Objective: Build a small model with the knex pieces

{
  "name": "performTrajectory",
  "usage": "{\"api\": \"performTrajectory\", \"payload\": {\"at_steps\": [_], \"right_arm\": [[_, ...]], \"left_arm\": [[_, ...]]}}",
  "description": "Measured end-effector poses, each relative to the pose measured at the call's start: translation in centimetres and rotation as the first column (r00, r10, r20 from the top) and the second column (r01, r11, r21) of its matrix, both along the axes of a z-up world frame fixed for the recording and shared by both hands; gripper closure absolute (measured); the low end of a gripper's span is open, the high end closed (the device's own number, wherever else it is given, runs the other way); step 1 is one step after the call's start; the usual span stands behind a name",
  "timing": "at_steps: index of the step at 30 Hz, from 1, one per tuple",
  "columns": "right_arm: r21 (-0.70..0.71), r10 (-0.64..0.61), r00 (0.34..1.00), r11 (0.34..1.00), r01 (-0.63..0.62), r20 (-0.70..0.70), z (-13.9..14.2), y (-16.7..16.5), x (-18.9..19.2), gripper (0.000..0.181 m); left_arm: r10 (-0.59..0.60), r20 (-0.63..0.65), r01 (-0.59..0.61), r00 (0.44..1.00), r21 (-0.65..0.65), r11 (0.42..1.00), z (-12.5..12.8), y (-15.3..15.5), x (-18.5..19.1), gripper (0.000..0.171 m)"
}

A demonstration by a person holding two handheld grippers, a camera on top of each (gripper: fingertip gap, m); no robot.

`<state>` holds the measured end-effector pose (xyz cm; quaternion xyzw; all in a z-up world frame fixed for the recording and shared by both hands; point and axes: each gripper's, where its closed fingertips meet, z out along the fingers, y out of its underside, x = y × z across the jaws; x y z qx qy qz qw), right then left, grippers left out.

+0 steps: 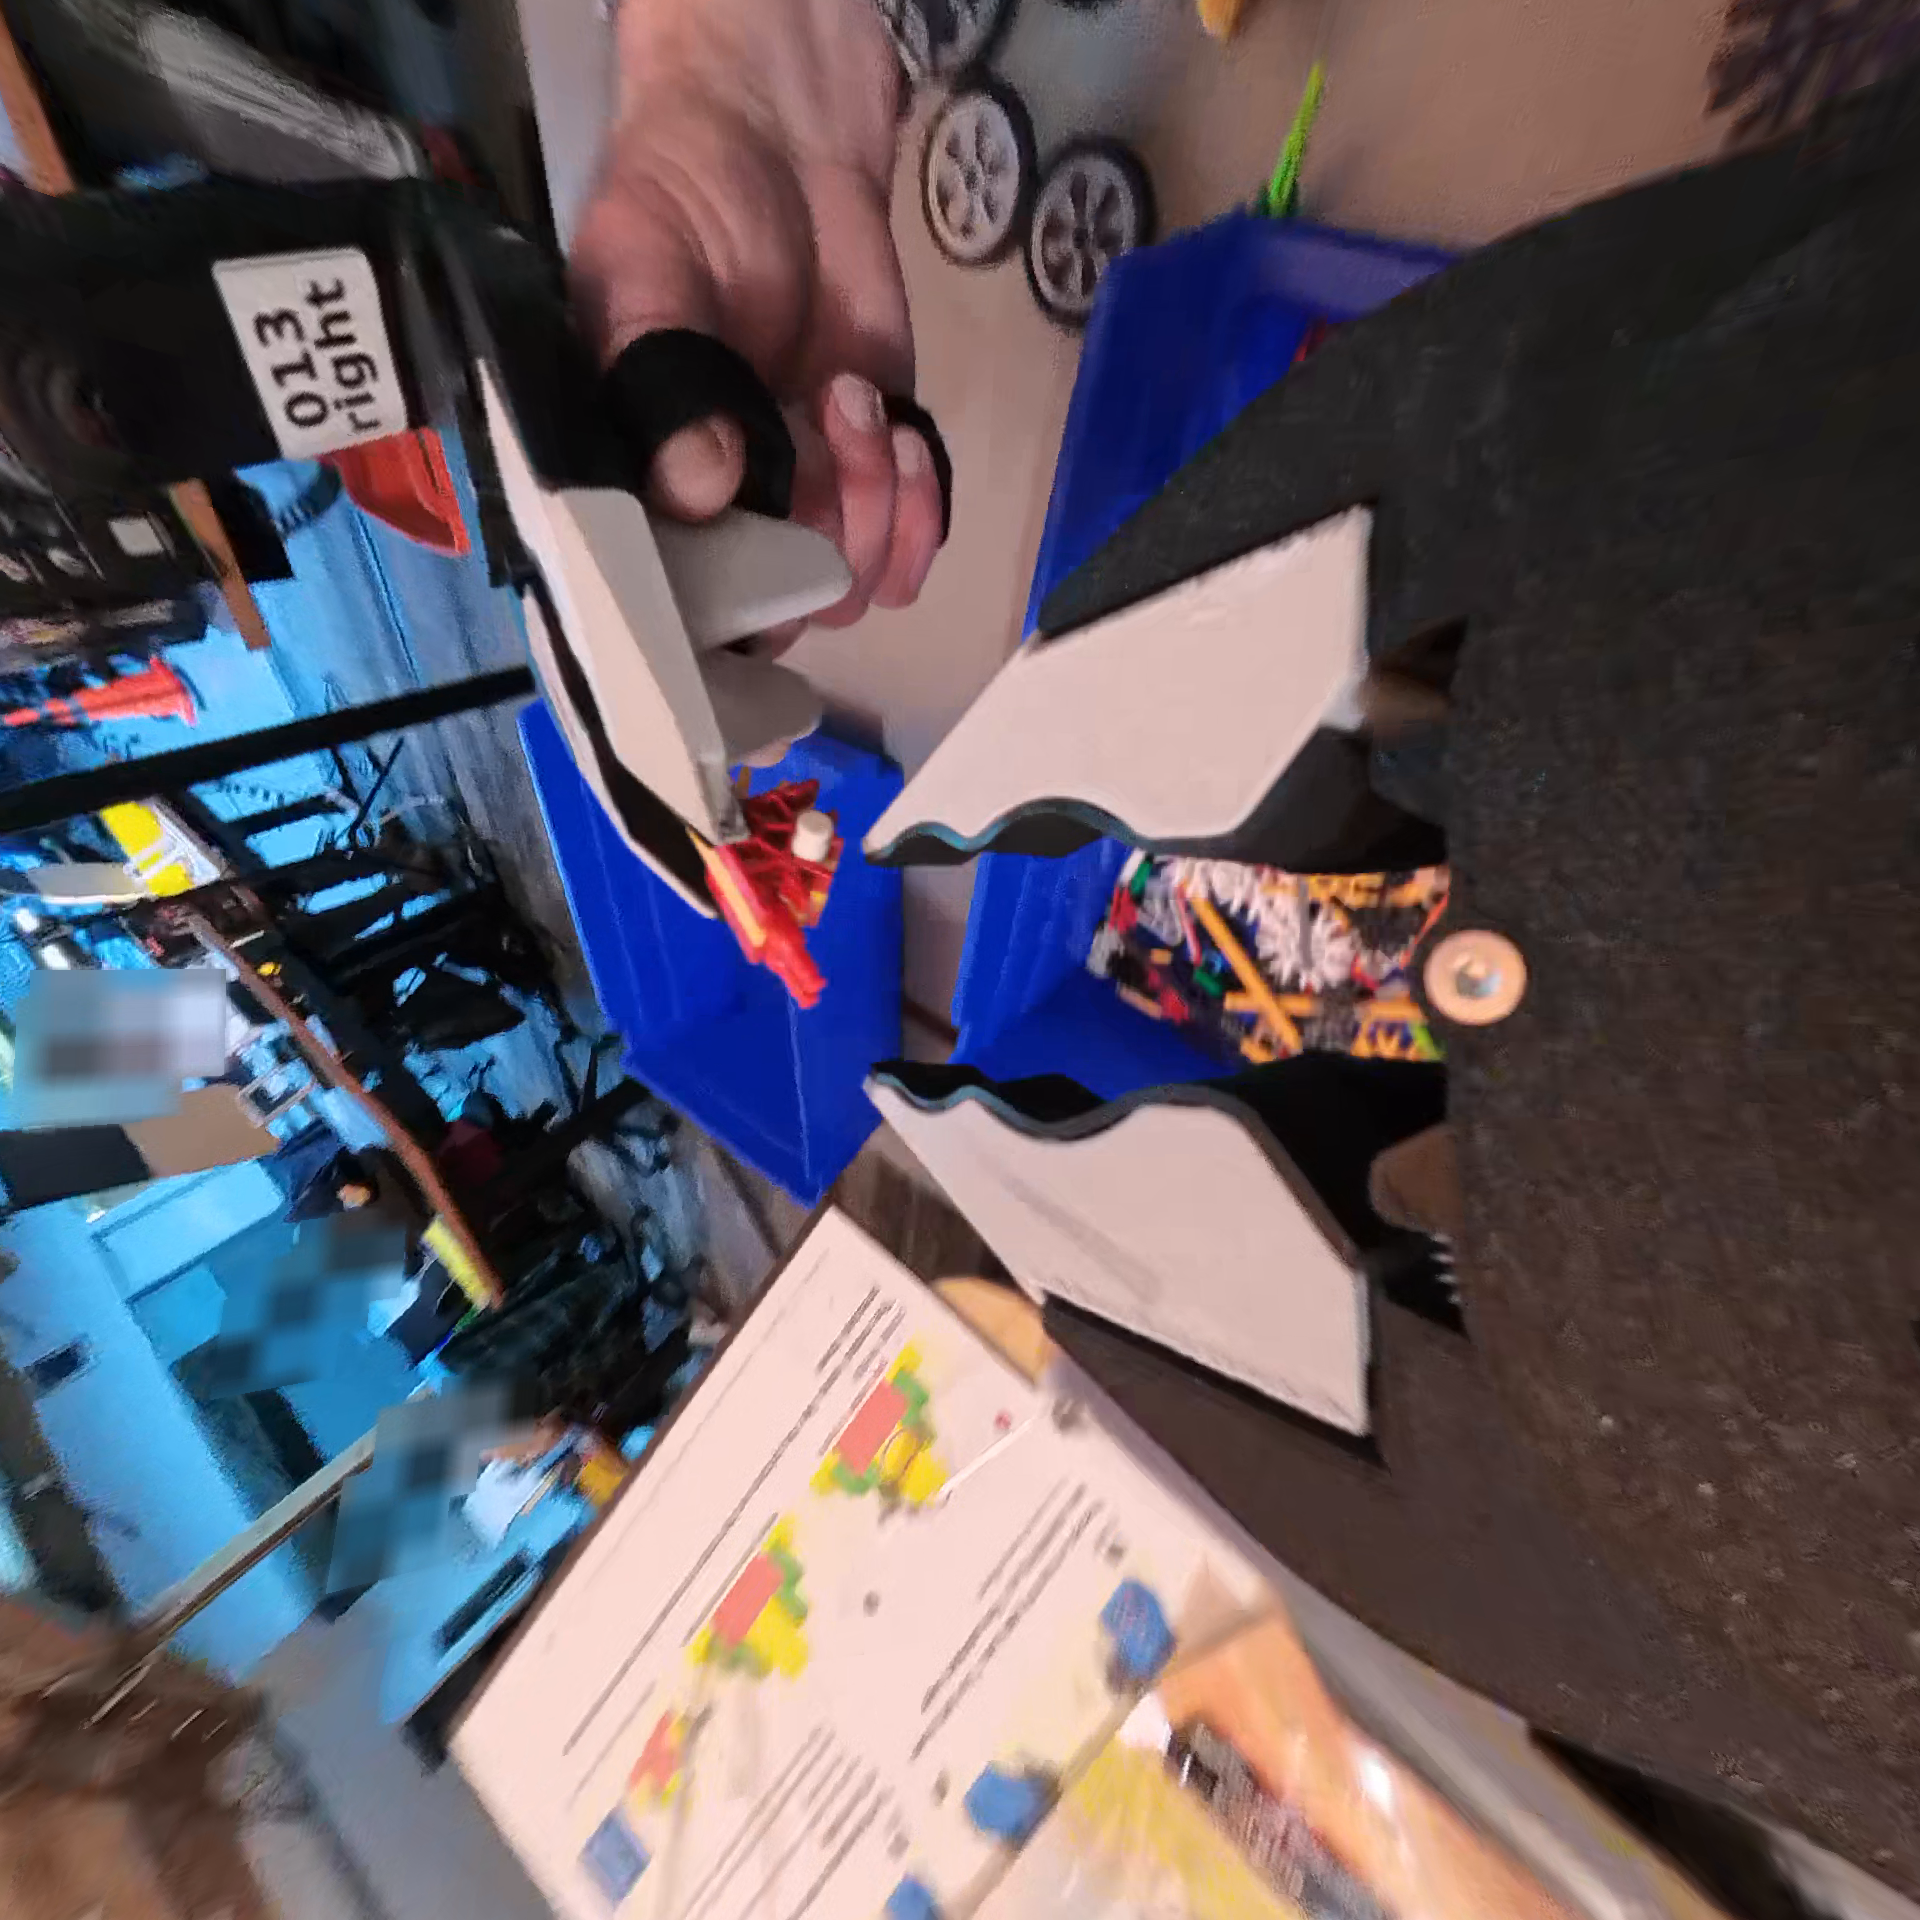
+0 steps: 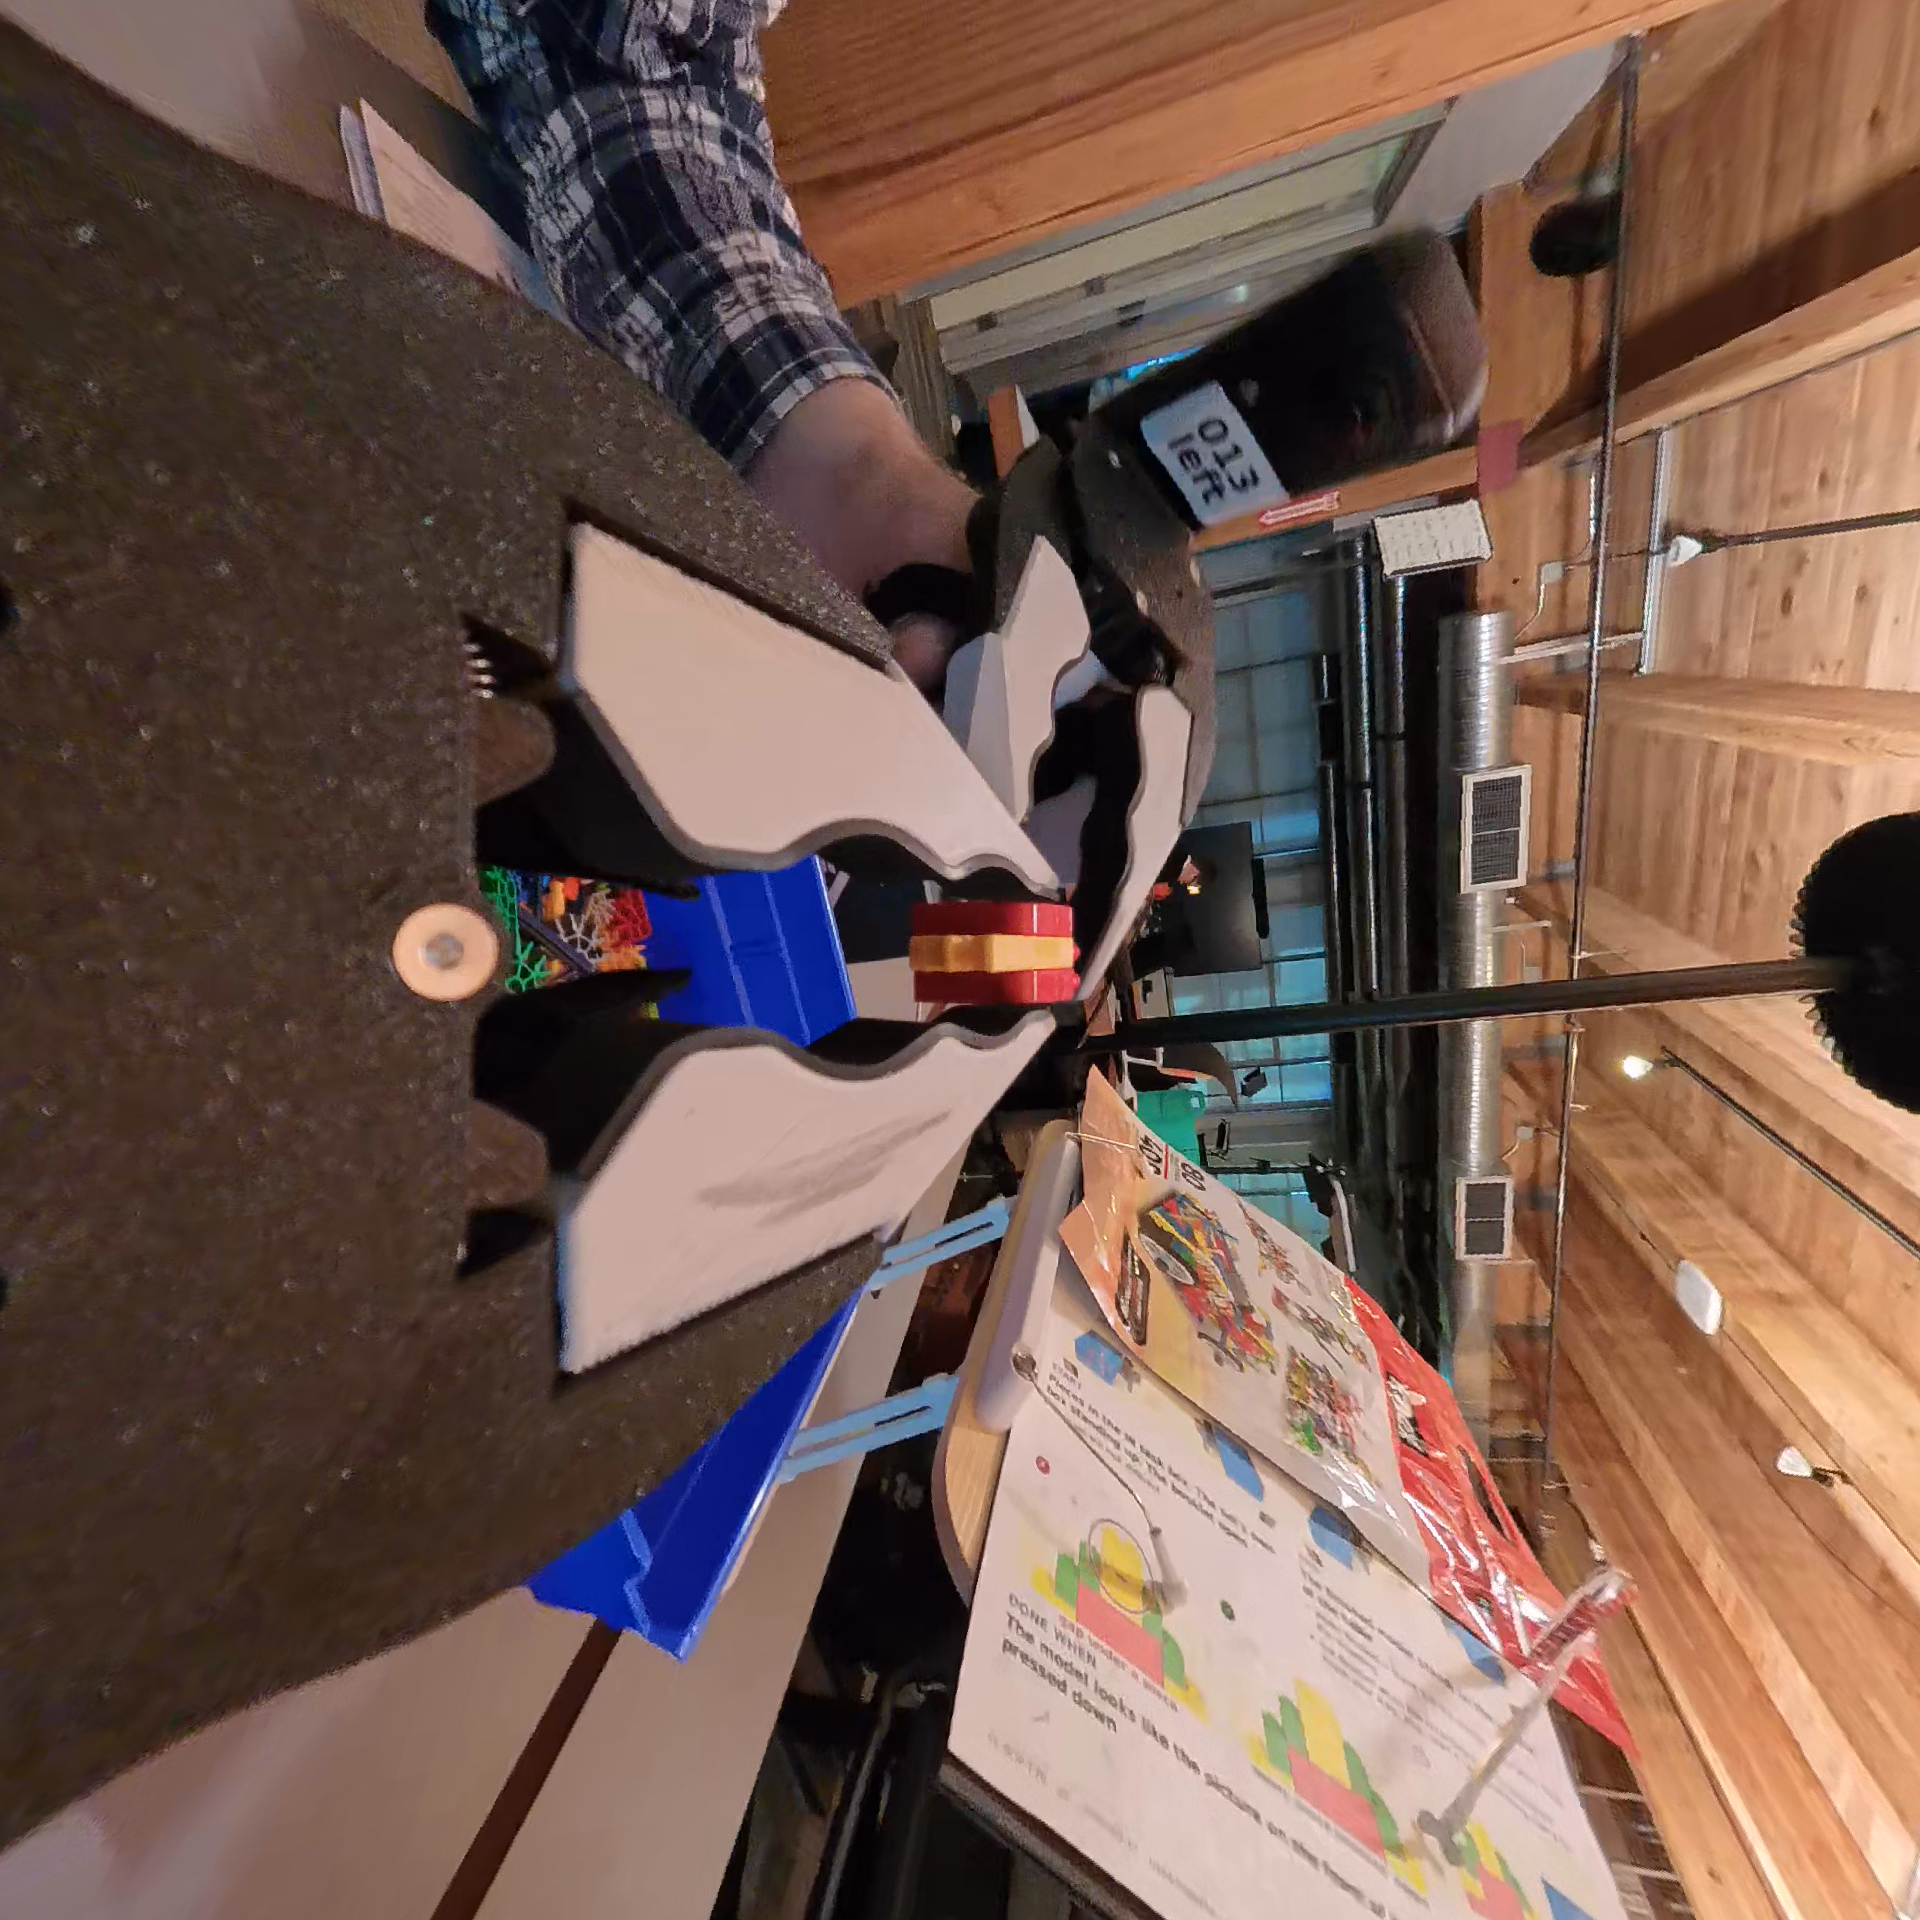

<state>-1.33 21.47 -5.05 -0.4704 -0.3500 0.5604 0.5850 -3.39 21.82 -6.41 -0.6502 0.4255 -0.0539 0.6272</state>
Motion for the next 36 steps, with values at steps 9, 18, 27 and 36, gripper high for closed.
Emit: {"api": "performTrajectory", "payload": {"at_steps": [9,18,27,36], "right_arm": [[0.058,0.024,0.999,0.998,-0.022,-0.021,0.4,-1.0,-0.2,0.163],[0.149,0.043,0.999,0.988,-0.039,-0.021,1.0,-2.6,-0.3,0.163],[0.07,0.1,0.995,0.992,-0.1,0.009,0.3,-2.4,-0.5,0.163],[-0.046,0.169,0.986,0.985,-0.169,0.001,-0.2,-2.5,-1.2,0.165]], "left_arm": [[-0.234,0.446,0.384,0.864,-0.283,0.879,0.3,-2.3,2.5,0.134],[-0.262,0.573,0.506,0.777,-0.32,0.801,0.6,-3.2,3.2,0.146],[-0.283,0.486,0.457,0.827,-0.287,0.842,-0.2,-2.8,3.0,0.148],[-0.305,0.369,0.406,0.878,-0.236,0.883,-0.9,-2.5,2.2,0.149]]}}
